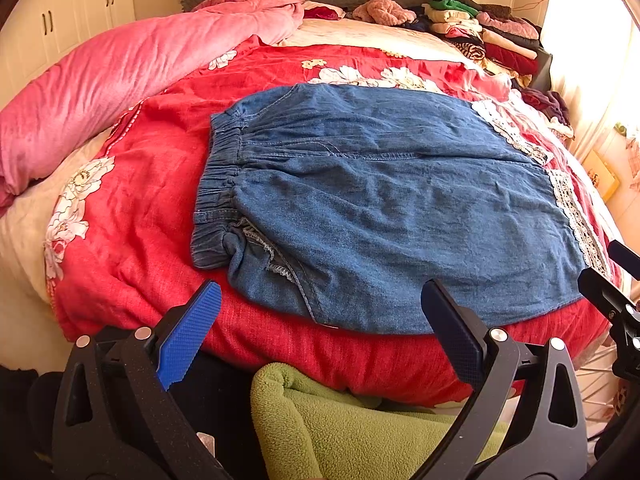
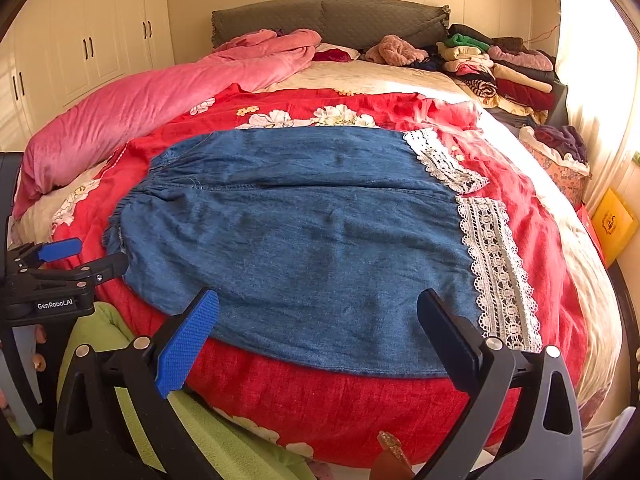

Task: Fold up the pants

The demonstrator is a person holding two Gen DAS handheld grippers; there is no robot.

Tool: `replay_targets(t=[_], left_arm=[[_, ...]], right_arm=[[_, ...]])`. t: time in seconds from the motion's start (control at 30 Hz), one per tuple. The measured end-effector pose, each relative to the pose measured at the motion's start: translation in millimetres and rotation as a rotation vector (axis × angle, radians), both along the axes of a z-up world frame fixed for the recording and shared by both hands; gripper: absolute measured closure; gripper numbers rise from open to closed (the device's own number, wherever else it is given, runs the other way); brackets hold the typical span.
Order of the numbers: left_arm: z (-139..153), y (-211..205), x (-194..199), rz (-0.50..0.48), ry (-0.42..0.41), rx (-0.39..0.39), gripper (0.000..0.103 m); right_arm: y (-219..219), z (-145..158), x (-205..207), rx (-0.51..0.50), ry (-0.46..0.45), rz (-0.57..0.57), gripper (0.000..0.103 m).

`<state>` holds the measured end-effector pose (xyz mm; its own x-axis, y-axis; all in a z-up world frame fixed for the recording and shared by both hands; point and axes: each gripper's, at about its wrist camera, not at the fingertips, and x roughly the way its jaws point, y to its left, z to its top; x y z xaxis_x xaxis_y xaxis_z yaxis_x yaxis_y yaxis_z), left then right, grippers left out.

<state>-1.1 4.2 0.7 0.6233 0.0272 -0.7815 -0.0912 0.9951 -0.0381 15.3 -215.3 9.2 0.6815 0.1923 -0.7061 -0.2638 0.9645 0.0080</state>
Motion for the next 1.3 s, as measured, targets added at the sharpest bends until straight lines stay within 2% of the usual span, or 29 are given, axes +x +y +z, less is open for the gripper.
replay_targets(t=[0.9, 1.3], left_arm=[[3.5, 7.6, 2.0, 0.006, -0.001, 0.006, 0.009], [-0.6, 23.6, 16.0, 0.021, 0.012, -0.004, 0.009]], right_arm=[[2.8, -3.0, 2.1, 0.0, 0.003, 0.006, 0.004], [20.8, 4.9, 26.4, 0.015, 0.008, 0.054, 0.004]])
